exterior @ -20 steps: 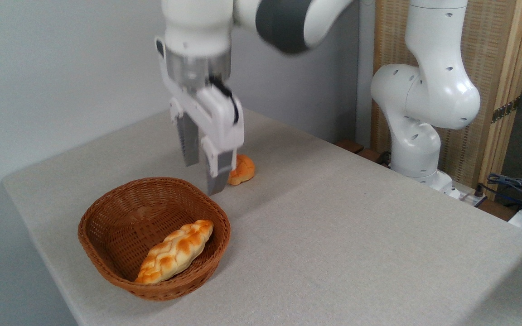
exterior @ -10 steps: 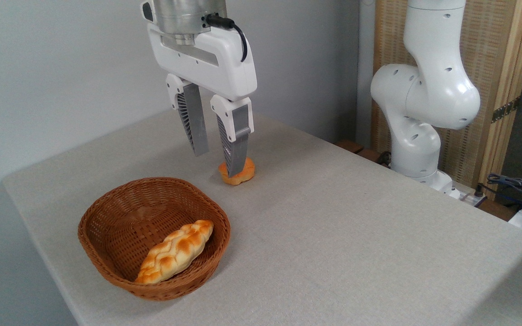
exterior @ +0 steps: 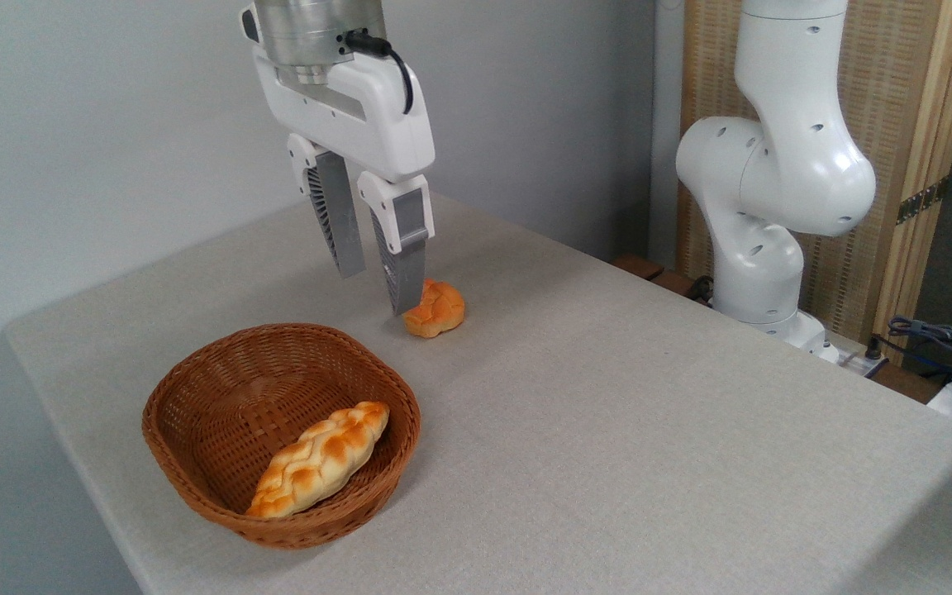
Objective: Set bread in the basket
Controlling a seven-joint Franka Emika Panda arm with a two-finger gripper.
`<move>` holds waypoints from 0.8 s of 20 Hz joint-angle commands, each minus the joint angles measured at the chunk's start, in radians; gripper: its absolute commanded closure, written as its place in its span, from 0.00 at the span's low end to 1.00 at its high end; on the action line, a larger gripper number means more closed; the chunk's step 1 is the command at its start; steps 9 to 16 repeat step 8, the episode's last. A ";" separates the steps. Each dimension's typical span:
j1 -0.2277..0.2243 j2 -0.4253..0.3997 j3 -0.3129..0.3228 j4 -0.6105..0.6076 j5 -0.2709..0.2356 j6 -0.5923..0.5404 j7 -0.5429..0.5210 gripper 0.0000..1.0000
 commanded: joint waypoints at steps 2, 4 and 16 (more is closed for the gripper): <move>0.003 0.011 -0.004 0.019 0.019 -0.037 -0.013 0.00; 0.005 0.011 -0.003 0.021 0.016 -0.039 -0.014 0.00; 0.011 0.011 -0.001 0.022 0.008 -0.039 -0.010 0.00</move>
